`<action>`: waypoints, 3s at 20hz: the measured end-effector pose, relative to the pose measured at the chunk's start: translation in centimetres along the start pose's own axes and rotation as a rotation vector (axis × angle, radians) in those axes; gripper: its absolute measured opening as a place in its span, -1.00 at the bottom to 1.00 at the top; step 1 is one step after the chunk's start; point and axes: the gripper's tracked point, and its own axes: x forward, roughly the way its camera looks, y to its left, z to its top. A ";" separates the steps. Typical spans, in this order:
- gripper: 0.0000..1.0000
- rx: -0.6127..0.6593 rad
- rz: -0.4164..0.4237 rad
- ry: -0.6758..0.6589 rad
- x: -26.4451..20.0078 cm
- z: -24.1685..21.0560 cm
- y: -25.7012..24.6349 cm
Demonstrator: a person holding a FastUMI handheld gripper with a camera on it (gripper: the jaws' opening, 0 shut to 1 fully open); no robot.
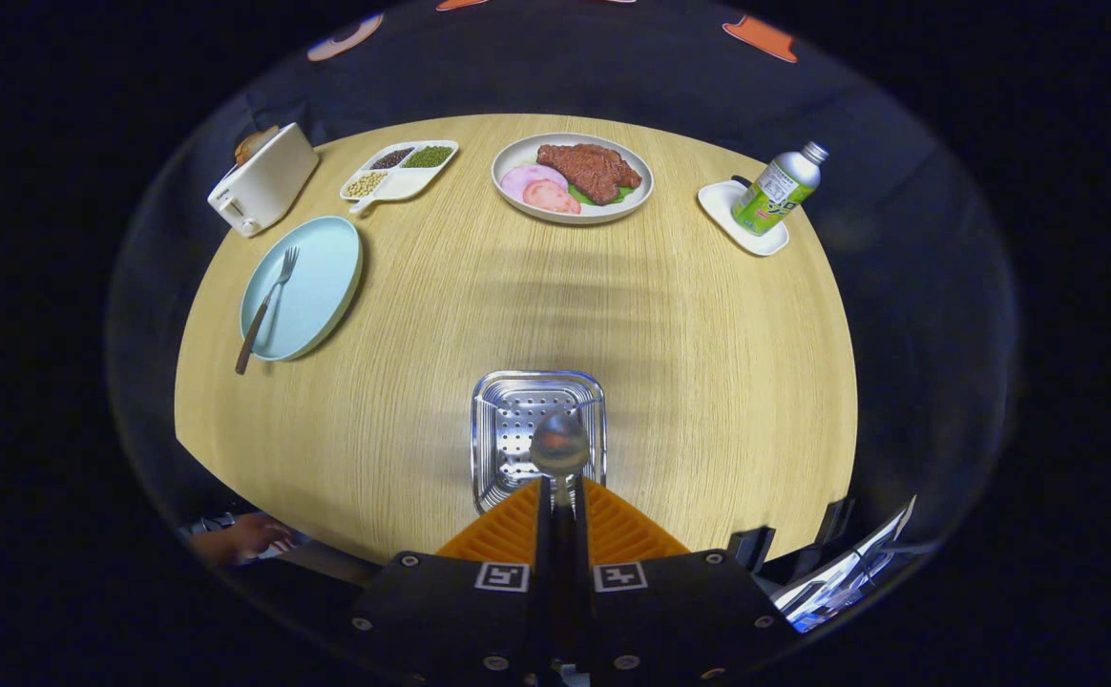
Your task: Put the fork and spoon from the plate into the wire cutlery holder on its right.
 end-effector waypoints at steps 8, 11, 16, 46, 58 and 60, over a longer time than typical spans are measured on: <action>-0.20 0.060 0.047 -0.317 -3.5 7.4 1.6; 0.27 0.092 0.043 -0.468 -5.7 10.4 2.6; 0.65 0.139 0.029 -0.765 -11.1 16.0 4.3; 0.93 -0.211 0.237 -0.480 -1.8 20.3 33.2; 0.62 -0.275 0.220 0.074 8.7 14.2 35.3; 0.48 -0.262 0.211 0.138 9.7 13.3 35.4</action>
